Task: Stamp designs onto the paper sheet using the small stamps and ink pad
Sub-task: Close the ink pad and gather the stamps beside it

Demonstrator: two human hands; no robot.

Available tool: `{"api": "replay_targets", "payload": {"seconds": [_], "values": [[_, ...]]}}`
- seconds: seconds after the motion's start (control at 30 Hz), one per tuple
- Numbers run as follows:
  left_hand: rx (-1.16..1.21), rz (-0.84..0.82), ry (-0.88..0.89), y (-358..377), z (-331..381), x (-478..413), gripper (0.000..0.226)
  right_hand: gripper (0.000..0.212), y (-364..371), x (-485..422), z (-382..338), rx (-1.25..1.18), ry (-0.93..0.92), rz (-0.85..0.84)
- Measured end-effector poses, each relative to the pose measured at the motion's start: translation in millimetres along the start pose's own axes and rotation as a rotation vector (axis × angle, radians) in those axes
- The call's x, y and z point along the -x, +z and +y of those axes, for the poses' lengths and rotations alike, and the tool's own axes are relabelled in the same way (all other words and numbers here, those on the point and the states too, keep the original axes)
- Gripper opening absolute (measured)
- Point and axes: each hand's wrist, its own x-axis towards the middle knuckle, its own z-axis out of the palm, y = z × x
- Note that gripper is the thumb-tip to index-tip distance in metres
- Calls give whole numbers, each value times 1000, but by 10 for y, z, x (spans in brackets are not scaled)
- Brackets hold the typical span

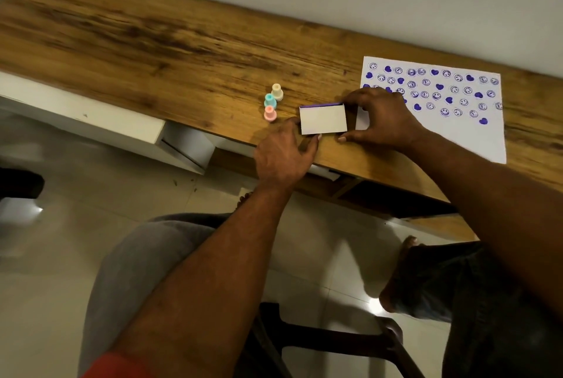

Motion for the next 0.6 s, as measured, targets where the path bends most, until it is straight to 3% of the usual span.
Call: {"api": "replay_targets", "payload": {"seconds": [0.6], "values": [[32,36,31,-11,15,4,60,81,-30,-37,50,141,-84,-27]]}}
